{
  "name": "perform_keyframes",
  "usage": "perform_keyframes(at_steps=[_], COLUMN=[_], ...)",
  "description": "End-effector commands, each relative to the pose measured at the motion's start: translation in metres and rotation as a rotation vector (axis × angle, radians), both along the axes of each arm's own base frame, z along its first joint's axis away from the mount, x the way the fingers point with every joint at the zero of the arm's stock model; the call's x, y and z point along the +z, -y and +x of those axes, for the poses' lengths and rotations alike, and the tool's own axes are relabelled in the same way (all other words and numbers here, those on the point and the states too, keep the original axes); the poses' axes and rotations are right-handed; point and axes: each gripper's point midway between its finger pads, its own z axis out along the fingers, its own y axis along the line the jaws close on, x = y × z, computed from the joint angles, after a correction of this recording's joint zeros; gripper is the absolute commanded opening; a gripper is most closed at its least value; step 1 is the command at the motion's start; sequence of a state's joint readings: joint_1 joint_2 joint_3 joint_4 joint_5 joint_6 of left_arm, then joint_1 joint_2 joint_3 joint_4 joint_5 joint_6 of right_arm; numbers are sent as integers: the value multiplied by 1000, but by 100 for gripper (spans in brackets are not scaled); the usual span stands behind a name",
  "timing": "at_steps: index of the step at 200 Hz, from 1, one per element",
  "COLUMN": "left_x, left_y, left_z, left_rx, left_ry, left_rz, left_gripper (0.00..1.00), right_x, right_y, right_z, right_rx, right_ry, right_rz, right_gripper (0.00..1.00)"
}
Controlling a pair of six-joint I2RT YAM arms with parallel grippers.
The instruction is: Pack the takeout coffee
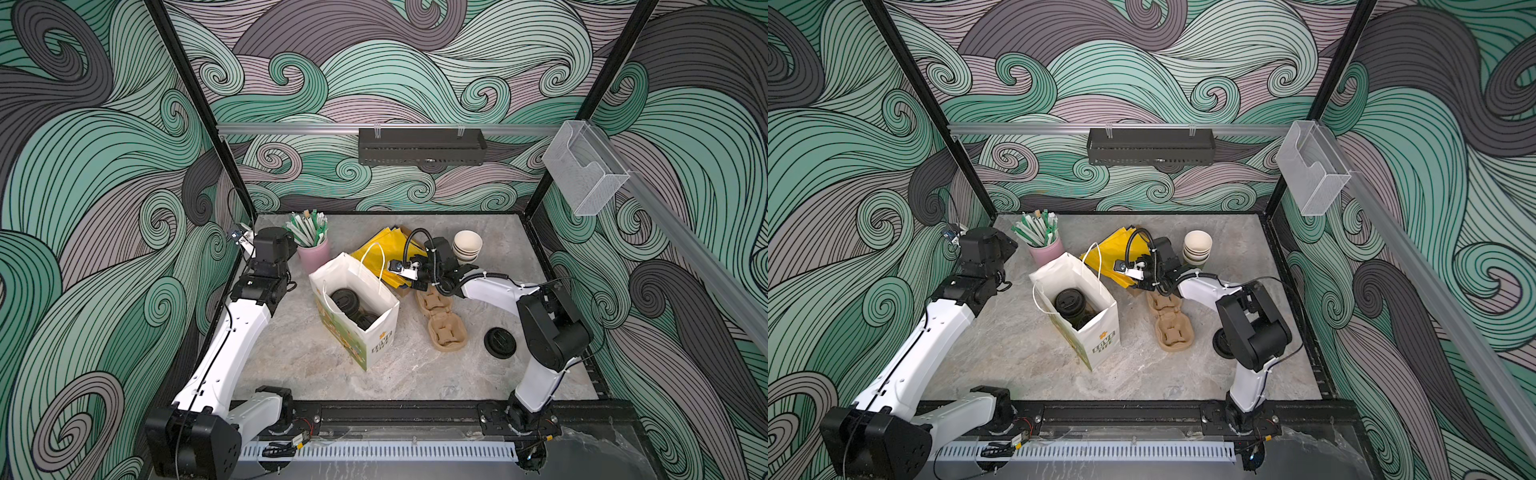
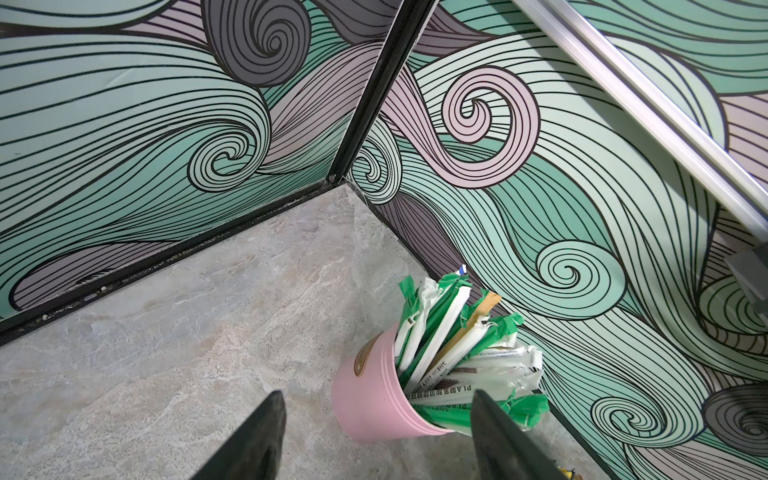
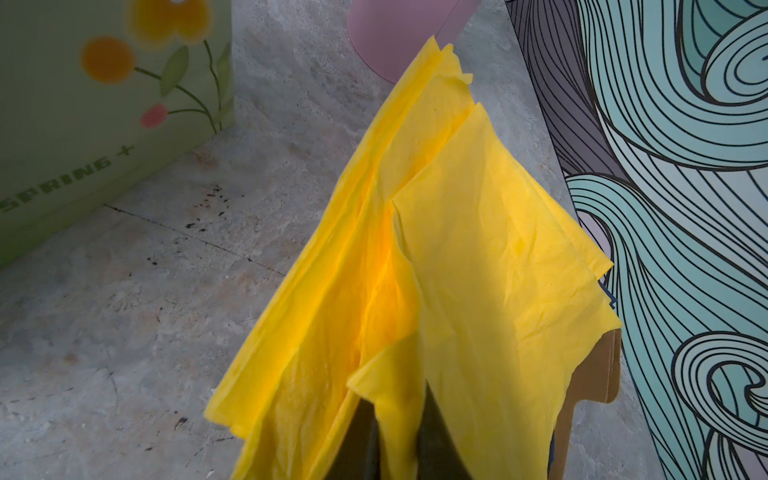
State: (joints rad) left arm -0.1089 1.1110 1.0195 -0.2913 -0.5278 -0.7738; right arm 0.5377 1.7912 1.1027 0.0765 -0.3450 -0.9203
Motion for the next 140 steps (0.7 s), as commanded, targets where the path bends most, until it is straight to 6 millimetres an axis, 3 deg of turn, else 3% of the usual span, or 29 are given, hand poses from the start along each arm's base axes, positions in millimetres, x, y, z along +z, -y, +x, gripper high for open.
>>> perform_keyframes(at_steps=[1,27,54,77,106,140], left_x=[20,33,62,94,141,172], left_y=[-7,-7,-2,17,73,171], left_z=[-2,-1,6,23,48,53], left_rx=[16,-5,-65,-212,-505,-918], left_ry=[31,36,71,106,164,197], left_rz=[36,86,169,266,412,679], left_gripper=[72,72,72,72,71,71], right_x=[29,47,93,128,177,234], right_y=[-7,-3,1,10,23,39], right_z=[0,-3,2,7,9,-3], right_rx=[11,2,-54,-104,-131,-135], right_ry=[32,32,79,121,194,286], right_rz=[66,83,156,186,201,188], right_gripper=[6,0,0,0,0,0])
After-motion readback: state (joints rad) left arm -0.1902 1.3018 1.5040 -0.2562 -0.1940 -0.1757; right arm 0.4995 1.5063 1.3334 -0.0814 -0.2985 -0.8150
